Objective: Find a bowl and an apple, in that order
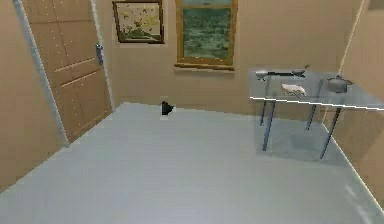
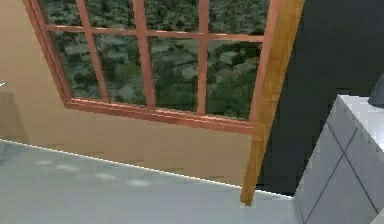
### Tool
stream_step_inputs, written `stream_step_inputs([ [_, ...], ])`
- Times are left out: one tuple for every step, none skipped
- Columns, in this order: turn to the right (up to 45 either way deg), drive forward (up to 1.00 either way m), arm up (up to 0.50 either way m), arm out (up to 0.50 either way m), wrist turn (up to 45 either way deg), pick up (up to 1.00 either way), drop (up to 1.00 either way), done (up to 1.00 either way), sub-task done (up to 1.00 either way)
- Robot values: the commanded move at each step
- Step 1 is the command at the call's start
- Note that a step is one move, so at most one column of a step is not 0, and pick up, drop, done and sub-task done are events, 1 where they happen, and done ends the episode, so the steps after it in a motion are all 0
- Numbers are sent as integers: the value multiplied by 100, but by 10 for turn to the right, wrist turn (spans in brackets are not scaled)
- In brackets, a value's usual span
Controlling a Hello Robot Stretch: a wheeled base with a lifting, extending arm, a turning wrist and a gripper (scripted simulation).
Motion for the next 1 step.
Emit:
stream_step_inputs([
  [0, 100, 0, 0, 0, 0, 0, 0, 0],
])
